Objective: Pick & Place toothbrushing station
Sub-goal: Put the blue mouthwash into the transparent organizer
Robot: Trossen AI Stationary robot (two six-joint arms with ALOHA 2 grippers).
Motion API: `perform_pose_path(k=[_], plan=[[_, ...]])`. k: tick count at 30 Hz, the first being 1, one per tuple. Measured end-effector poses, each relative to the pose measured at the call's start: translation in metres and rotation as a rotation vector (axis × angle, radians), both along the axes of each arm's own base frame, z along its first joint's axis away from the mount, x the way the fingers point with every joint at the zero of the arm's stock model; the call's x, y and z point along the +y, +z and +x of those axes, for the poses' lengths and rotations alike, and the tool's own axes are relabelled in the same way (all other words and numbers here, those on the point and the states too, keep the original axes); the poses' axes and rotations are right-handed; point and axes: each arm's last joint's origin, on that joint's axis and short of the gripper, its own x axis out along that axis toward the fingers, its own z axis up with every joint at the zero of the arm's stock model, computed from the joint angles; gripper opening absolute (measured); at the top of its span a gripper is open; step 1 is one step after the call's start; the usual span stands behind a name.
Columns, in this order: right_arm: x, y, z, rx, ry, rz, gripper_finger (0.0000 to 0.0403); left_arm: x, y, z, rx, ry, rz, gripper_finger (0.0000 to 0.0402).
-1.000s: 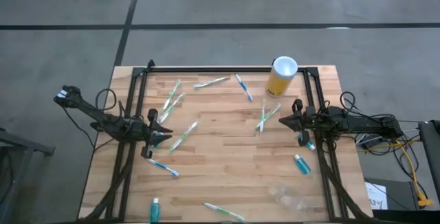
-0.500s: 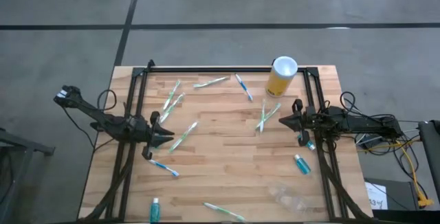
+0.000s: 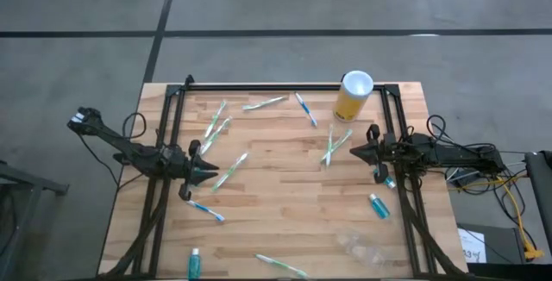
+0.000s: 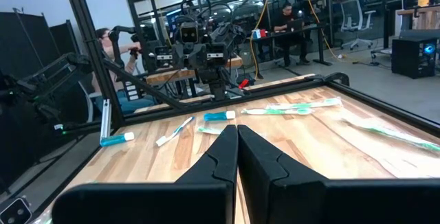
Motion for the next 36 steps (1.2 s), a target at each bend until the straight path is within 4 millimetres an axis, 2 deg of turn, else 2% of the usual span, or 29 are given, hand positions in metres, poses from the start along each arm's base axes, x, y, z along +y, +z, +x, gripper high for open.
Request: perform_pose_path(k=[11,21,26,31,36], plan=[[0.0,0.0,0.0,-0.003,0.0,0.001,0.0008,0.0,0.0,0.0,0.0,0.0,0.0,0.0083],[-0.001,0.002,0.0,0.003,-0.019,0.076,0.0008,0.0,0.0,0.0,0.0,0.0,0.0,0.0083],[-0.001,0.021,-0.003,0.087,-0.028,0.095,0.0008,0.0,0.0,0.0,0.0,0.0,0.0,0.0083],[-0.003,0.053,-0.004,0.209,-0.117,0.18,0.0008,0.0,0.0,0.0,0.002,0.0,0.001,0.0083],[-0.005,0.078,0.001,0.396,-0.238,0.413,0.0008,0.0,0.0,0.0,0.003,0.0,0.002,0.0083]])
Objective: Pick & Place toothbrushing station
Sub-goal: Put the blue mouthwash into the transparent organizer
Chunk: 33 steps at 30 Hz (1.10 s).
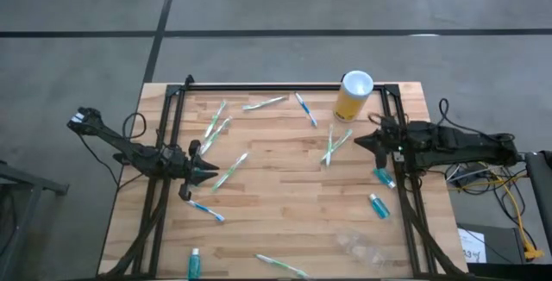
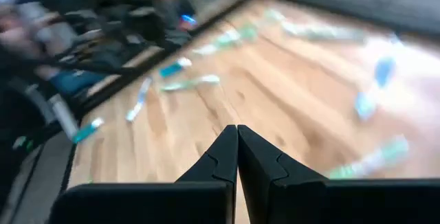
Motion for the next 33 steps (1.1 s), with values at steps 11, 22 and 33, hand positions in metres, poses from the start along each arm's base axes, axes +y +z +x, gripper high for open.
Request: perform_pose_path(k=[11,22,33], plan=[[-0.001,0.023,0.025,0.391,-0.352,0.408,0.0008,0.0,0.0,0.0,0.0,0.0,0.0,0.0083],[0.006,0.03,0.042,0.79,-0.215,0.478,0.0008,0.0,0.0,0.0,0.0,0.0,0.0,0.0083],[0.006,0.029,0.036,0.981,-0.25,0.471,0.0008,0.0,0.0,0.0,0.0,0.0,0.0,0.0083]])
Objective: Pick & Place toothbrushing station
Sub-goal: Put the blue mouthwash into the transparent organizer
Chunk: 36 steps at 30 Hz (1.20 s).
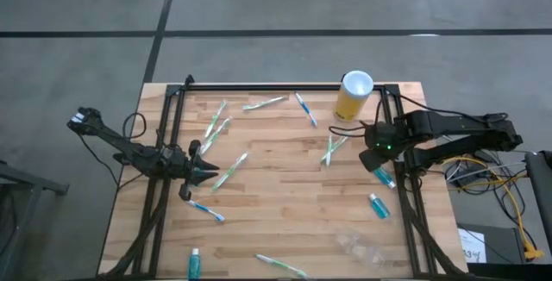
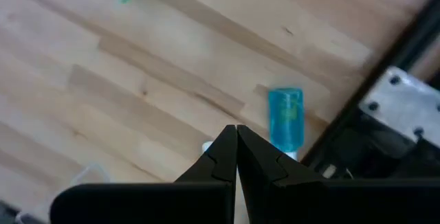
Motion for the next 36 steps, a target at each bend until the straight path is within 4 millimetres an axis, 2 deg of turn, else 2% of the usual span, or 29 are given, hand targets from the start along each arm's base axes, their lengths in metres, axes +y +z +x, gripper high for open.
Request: perform_pose_path(k=[7,14,21,36], plan=[[0.0,-0.022,-0.003,0.094,-0.076,-0.01,0.0008,0.0,0.0,0.0,0.0,0.0,0.0,0.0083],[0.001,-0.049,-0.008,0.22,-0.228,0.032,0.0008,0.0,0.0,0.0,0.0,0.0,0.0,0.0083],[0.001,-0.06,-0.006,0.287,-0.345,0.025,0.0008,0.0,0.0,0.0,0.0,0.0,0.0,0.0083],[0.003,-0.085,0.009,0.485,-0.308,0.076,0.0012,0.0,0.0,0.0,0.001,0.0,0.0,0.0083]])
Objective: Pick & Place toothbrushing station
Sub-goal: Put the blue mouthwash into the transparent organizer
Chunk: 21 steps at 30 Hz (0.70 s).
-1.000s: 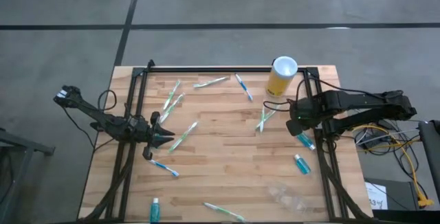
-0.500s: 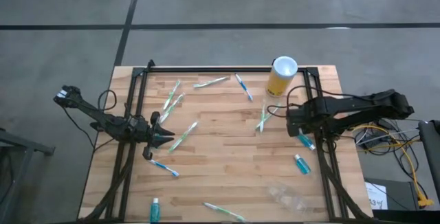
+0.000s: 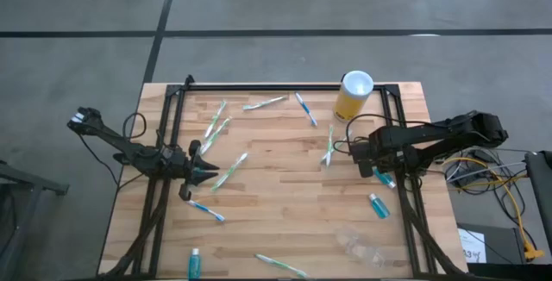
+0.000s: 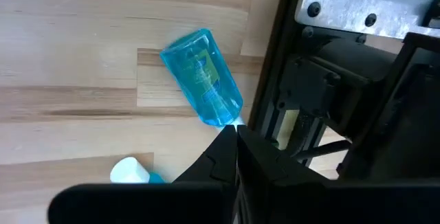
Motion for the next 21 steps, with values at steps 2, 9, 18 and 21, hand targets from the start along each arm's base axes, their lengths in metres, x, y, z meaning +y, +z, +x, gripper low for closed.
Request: perform_pose_path(k=[2,9,18,21], plan=[[0.0,-0.002,0.002,0.02,0.005,0.012,0.0019,0.0,0.0,0.0,0.0,0.0,0.0,0.0083],[0.001,-0.012,0.008,0.087,0.025,0.038,0.0058,0.0,0.0,0.0,0.0,0.0,0.0,0.0083],[0.001,-0.023,0.017,0.139,0.068,0.066,0.009,0.0,0.0,0.0,0.0,0.0,0.0,0.0083],[0.001,-0.028,0.022,0.154,0.071,0.067,0.0096,0.0,0.0,0.0,0.0,0.0,0.0,0.0083]])
